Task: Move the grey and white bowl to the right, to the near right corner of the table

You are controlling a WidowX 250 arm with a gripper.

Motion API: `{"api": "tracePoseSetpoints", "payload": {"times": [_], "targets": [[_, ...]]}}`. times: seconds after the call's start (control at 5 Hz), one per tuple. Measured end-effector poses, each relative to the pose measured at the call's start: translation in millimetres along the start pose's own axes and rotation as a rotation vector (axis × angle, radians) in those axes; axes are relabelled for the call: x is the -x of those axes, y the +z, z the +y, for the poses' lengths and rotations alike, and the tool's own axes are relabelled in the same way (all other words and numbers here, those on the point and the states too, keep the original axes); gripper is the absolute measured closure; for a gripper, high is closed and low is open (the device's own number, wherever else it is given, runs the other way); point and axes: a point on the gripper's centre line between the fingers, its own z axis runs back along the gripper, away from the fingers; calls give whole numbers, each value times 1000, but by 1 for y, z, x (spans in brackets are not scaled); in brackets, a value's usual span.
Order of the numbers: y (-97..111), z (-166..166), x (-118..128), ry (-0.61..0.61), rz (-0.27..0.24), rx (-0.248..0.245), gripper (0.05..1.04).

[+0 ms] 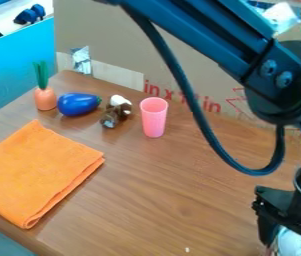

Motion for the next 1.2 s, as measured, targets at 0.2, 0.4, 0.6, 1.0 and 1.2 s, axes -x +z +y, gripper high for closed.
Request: {"api": "tracePoseSetpoints", "payload": {"times": [0.2,0.4,0.6,1.0,1.2], "targets": [[6,29,15,91,-3,-53,82],[17,50,28,141,-5,-115,82],[56,62,39,194,-108,-116,82],[92,100,70,209,-94,-47,83],[86,120,89,98,20,-30,83]]}}
